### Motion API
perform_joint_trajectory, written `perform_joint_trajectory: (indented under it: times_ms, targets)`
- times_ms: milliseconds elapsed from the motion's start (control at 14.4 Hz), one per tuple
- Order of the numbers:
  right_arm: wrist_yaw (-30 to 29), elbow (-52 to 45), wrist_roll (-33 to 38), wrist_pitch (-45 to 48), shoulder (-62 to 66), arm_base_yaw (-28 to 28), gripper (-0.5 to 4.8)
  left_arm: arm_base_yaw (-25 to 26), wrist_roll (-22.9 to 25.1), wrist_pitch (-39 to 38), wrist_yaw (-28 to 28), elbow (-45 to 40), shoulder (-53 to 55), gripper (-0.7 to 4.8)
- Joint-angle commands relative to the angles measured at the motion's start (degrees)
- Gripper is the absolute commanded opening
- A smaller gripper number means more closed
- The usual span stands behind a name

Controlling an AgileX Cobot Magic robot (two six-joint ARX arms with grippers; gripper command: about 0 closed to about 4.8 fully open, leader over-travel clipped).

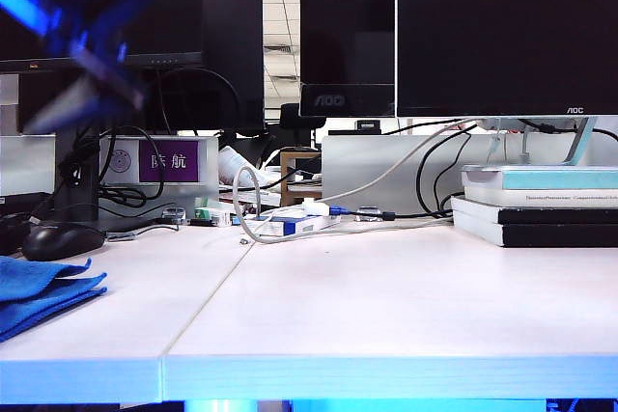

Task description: Wipe the table from right to left using the rag.

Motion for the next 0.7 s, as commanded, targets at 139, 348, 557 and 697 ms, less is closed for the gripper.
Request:
perform_joint_trajectory:
  times_ms: [139, 348, 557, 697]
  targets:
    - [1.2, 0.3, -0.7, 1.4, -7.0, -2.7, -0.08, -0.2, 0.4, 0.8, 4.0, 1.0, -1.4, -0.05]
    - [4.1, 0.3, -0.7, 3.4, -12.7, -5.2, -0.01, -0.5, -0.4, -1.8, 4.5, 2.9, -9.2, -0.05]
    - [5.3, 0.3, -0.8, 2.4, -15.5, -6.3, -0.01, -0.5, -2.8, -2.7, 5.9, 4.2, -15.8, -0.05]
    - [6.1, 0.3, -1.8, 2.0, -17.2, -6.4, -0.01, -0.5, -3.3, -2.9, 6.0, 4.5, -20.4, -0.05]
